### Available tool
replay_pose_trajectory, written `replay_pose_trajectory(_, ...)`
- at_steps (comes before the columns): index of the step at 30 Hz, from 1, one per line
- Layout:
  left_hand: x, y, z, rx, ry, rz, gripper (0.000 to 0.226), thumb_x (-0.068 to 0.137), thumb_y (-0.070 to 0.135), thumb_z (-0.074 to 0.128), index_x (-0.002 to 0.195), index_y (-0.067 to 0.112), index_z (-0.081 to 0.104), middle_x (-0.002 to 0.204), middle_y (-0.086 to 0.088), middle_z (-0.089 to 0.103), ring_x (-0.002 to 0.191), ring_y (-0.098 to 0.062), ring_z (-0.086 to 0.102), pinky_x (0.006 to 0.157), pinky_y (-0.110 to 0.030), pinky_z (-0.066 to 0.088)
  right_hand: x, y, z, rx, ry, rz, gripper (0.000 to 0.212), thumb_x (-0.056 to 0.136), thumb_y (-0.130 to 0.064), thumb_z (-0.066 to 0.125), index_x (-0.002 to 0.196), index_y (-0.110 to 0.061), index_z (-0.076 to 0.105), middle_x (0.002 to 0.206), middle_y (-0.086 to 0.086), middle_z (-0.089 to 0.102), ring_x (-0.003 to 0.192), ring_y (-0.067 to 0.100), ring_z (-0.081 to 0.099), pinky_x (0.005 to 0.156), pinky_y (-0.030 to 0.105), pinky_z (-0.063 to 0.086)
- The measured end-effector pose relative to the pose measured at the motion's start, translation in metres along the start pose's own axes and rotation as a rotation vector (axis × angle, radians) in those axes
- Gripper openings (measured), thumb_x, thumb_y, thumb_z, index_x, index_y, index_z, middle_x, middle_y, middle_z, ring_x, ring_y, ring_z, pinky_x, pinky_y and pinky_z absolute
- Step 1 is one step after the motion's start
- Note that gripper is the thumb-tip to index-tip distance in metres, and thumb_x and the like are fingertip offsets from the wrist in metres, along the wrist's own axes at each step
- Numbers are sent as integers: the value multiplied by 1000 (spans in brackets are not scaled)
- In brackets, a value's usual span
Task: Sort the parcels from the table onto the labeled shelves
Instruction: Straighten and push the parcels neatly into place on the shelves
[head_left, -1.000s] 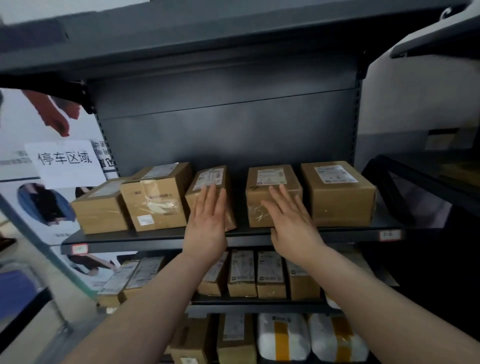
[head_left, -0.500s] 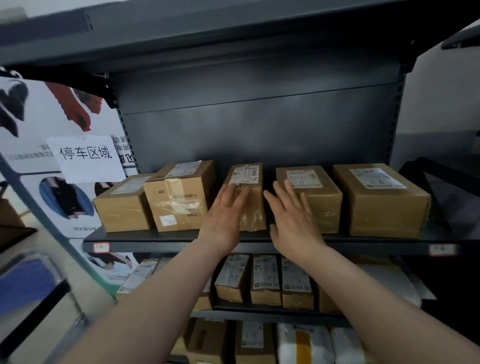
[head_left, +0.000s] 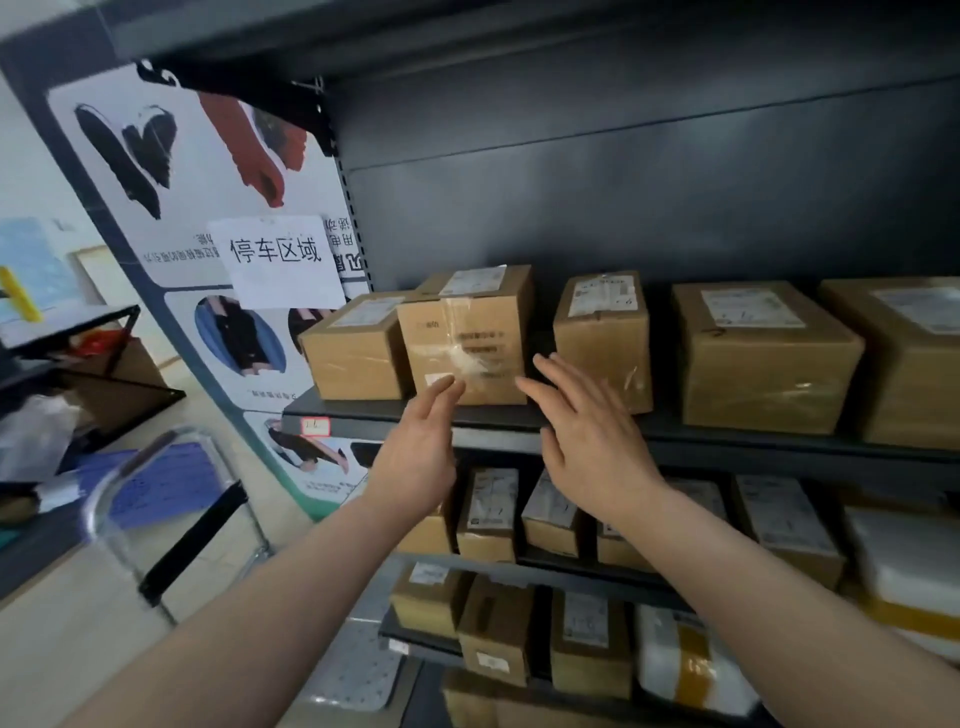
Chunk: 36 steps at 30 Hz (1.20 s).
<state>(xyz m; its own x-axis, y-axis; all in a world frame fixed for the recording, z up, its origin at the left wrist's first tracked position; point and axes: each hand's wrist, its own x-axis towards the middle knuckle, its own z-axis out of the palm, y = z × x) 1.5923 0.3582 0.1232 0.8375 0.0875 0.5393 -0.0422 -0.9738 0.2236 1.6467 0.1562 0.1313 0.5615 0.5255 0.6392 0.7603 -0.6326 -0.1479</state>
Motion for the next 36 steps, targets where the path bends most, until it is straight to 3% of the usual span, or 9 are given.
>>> replay_pose_trajectory(5,-27,-51,15,-21,-151,74,65,89,7,56,147,27,33,152,0,34,126,-22,50,94,-37,50,-40,-21,42,8,-71,95,49,88,-11,58,135,-22,50,144,-1,42,133,18,36,106,41,34)
replay_pose_trajectory(8,-40,-75,24,-19,-261,127,68,88,2,54,149,24,32,150,-4,38,129,-23,46,98,-35,45,-59,-35,67,-8,-211,213,45,93,-13,50,136,-25,48,146,-3,38,135,18,31,108,40,30)
replay_pose_trajectory(12,-64,-112,34,-8,-410,96,77,89,2,52,153,25,17,154,-6,32,127,-27,49,93,-36,48,-80,-62,96,-9,-311,332,45,91,-11,51,134,-22,50,147,0,38,137,19,29,111,41,29)
replay_pose_trajectory(16,-95,-156,39,6,-498,53,77,87,1,51,154,18,16,157,-9,26,136,-28,38,107,-39,40,-90,-97,129,20,-329,344,45,90,-10,54,134,-22,51,151,-1,34,141,16,24,113,36,22)
replay_pose_trajectory(20,-125,-193,47,106,-593,-57,70,89,7,55,150,10,20,161,-9,4,145,-29,19,111,-39,35,-87,-129,160,77,-418,314,50,92,-8,49,139,-23,44,158,0,18,147,14,6,116,33,7)
replay_pose_trajectory(23,-130,-212,55,163,-640,-51,77,89,5,49,153,11,6,161,-7,-13,149,-27,-4,118,-39,11,-71,-141,179,55,-459,304,59,92,-8,47,146,-26,32,161,-1,5,146,13,-7,114,32,-4)
replay_pose_trajectory(26,-116,-224,63,197,-647,-52,89,86,2,48,153,14,-10,160,-5,-19,148,-21,-13,109,-32,-6,-48,-144,196,-8,-486,325,76,90,-9,50,152,-27,11,160,-4,-10,143,12,-20,112,35,-12)
replay_pose_trajectory(30,-88,-236,74,275,-709,18,94,85,1,51,152,14,-13,160,-7,-19,147,-23,-15,117,-38,-1,-26,-136,217,-97,-555,349,85,89,-8,51,153,-23,-4,159,-2,-18,141,14,-26,112,38,-16)
replay_pose_trajectory(36,-66,-244,99,260,-897,47,93,86,-3,47,153,16,-15,161,-5,-17,148,-23,-13,119,-41,1,-14,-124,242,-131,-674,416,85,89,-6,46,152,-21,-9,159,-1,-16,146,18,-14,116,43,-5)
